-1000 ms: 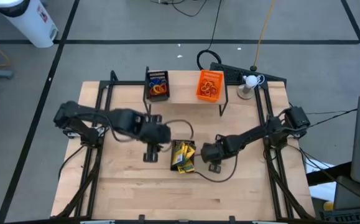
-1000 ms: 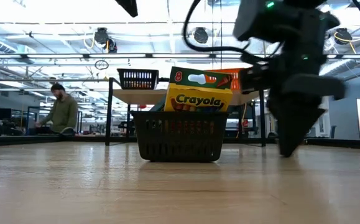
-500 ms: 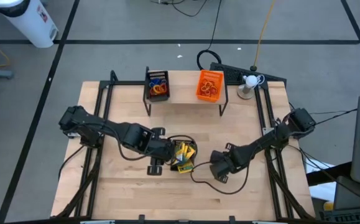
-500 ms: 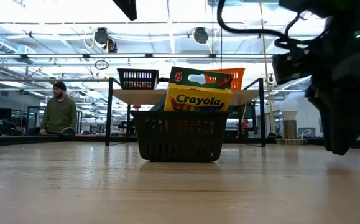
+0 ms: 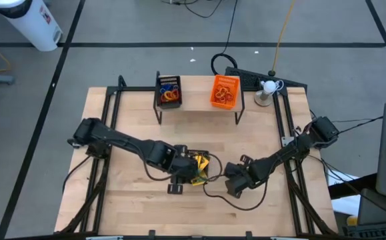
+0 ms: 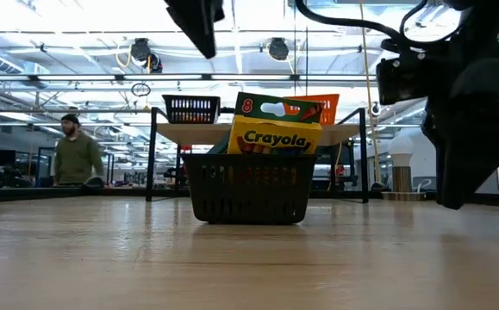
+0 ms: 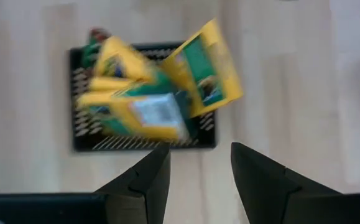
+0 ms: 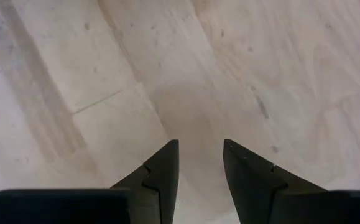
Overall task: Pick & Place Office Desk Supplies
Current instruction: Put the black bin with crayon boxes on the shelf
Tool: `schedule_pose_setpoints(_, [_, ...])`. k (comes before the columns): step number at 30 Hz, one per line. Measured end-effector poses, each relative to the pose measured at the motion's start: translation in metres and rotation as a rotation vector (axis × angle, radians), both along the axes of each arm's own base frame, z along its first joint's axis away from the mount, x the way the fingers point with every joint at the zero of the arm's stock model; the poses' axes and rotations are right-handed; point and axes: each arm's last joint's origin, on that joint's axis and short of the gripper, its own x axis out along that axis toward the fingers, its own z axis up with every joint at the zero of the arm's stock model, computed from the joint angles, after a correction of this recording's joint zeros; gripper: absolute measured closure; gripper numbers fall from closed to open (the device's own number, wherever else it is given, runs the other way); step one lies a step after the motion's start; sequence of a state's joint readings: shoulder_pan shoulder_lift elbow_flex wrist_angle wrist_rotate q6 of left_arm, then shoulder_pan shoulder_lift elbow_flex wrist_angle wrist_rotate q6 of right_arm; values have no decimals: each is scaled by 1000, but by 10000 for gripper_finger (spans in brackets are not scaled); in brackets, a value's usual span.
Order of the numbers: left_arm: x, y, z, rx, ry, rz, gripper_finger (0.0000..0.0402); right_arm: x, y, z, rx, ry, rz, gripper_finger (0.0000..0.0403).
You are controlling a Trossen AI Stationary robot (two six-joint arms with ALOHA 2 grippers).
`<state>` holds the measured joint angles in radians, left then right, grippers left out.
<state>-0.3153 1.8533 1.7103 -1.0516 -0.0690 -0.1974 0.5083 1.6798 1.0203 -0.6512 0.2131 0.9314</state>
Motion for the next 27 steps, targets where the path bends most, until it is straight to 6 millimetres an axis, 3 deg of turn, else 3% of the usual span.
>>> schedule_pose_setpoints(6, [13,-11,-12,-90,-18,-36,231,1,1,0,5,-11,0,287])
schedule_pose_setpoints(13, [14,-30,-23,-153,10,-13,231,2,1,0,13,-24,-4,287])
schedule_pose_setpoints(19, [16,-50,-34,-146,-4,-17,231,1,4,1,21,-31,-7,287])
schedule_pose_setpoints(27, [26,-56,-61,-122,34,-16,231,0,6,1,21,-31,1,287])
